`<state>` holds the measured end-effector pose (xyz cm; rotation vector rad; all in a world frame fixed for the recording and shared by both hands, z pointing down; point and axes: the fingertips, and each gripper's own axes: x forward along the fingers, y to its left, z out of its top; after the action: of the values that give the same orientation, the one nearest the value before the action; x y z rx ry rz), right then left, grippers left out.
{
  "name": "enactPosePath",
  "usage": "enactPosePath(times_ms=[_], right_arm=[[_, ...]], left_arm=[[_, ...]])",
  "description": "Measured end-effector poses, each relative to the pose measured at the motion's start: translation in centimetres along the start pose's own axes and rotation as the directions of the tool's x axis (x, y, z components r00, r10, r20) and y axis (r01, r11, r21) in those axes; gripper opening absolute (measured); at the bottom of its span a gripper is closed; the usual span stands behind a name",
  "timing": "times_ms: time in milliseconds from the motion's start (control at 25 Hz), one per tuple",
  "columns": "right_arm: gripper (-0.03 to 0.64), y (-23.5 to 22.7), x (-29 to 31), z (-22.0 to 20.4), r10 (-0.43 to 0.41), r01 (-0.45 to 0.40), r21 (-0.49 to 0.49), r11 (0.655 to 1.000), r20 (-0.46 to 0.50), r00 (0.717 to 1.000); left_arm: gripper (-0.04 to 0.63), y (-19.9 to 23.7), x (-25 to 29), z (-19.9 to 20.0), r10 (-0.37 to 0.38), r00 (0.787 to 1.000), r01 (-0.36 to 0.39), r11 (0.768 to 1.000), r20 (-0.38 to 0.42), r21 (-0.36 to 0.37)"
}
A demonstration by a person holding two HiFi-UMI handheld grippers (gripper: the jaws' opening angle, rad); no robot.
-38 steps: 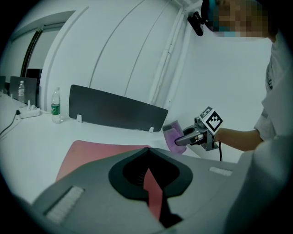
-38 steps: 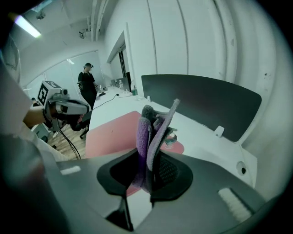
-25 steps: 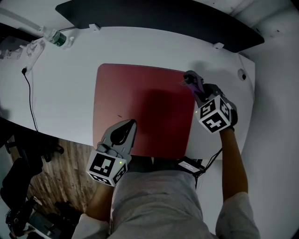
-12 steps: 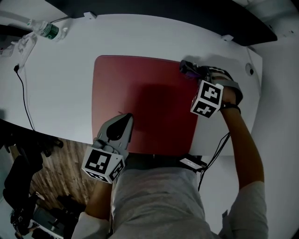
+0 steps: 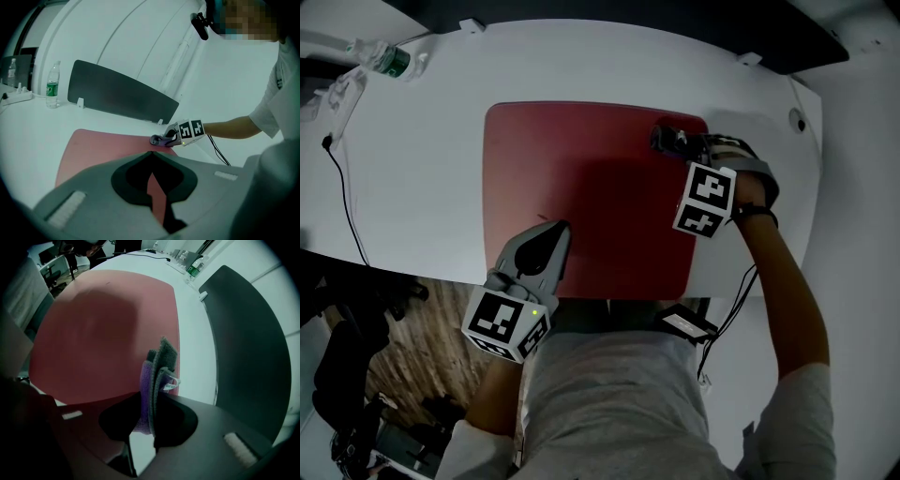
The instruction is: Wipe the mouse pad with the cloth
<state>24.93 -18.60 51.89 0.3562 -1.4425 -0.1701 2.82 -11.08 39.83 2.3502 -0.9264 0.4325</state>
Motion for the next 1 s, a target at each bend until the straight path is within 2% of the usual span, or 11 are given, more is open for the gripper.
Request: enactPosePath(times_ms=[160,320,560,760,1000], right_arm=[[0.091,1.2,-0.5,0.3,-0.007,0.007,0.003,1.000,0.001,1.000],[0.091,3.3,-1.1,0.5,0.000,0.001,-0.002,1.000,0.014,1.000],[0.091,6.9,-2.4,0.7,0.046,-0.045,-0.037,0.998,0.042,0.998],[0.091,10.9,-3.6,1.1,0.087,-0.084,-0.081,0.993,0.038,0.995],[0.091,15.6,-5.5,1.5,0.149,-0.144,-0.105,0.984,0.043,0.988]], left_arm=[[0.020,-0.7,-0.3,-0.6,-0.032,0.999,0.032,0.999,-0.010,0.021],[0.020,-1.3,-0.9,-1.5,-0.026,1.000,0.027,0.999,-0.015,0.038],[0.020,-3.1,-2.4,-2.8,0.012,1.000,-0.012,1.000,-0.001,0.013],[0.020,-5.7,-3.5,-5.0,0.025,1.000,-0.025,0.999,-0.001,0.039],[0.020,-7.9,-5.1,-6.2,0.033,0.999,-0.033,0.999,0.012,0.034]])
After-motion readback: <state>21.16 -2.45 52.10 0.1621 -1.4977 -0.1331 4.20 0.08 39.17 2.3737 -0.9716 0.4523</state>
